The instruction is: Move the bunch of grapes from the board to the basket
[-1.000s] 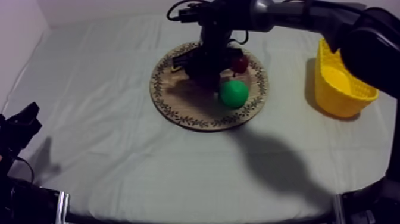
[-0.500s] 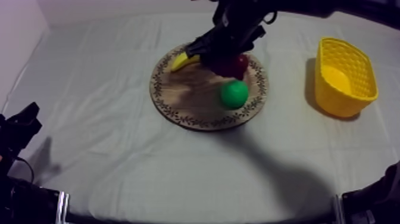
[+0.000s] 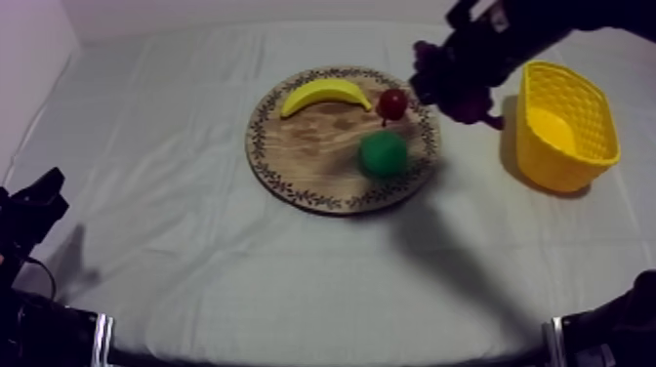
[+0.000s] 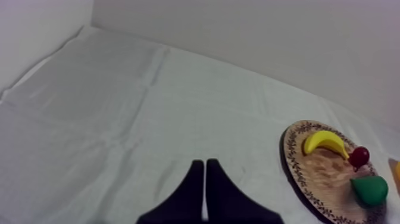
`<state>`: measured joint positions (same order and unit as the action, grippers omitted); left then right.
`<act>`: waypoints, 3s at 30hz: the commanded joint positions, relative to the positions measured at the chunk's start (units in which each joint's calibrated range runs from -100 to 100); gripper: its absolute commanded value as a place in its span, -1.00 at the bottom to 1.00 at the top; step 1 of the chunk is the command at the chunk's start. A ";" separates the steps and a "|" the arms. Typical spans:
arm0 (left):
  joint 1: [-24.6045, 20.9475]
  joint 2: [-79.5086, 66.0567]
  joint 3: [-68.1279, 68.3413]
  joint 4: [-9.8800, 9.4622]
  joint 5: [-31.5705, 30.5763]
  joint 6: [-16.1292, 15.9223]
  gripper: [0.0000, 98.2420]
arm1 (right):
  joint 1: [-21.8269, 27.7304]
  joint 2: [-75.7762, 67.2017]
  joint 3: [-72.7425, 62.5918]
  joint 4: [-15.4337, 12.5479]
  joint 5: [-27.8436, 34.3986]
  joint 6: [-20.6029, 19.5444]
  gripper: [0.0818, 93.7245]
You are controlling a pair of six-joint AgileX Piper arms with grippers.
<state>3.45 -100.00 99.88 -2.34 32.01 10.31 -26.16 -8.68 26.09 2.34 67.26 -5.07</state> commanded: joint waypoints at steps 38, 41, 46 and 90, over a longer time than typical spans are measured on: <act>-0.01 0.00 0.00 0.02 0.00 0.02 -1.00 | 31.23 2.05 3.14 -3.46 -8.50 4.63 -0.44; -0.01 0.00 0.00 0.02 0.00 0.02 -1.00 | 32.14 5.25 3.13 -3.89 -10.24 4.99 -0.44; -0.01 0.00 0.00 0.02 0.00 0.02 -1.00 | 32.76 10.23 2.87 -4.41 -12.38 5.28 -0.46; -0.01 0.00 0.00 0.02 0.00 0.02 -1.00 | 33.31 10.13 11.49 -4.34 -22.34 5.51 0.33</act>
<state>3.45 -100.00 99.88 -2.34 32.01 10.31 7.16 2.02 37.19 -2.19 45.36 0.53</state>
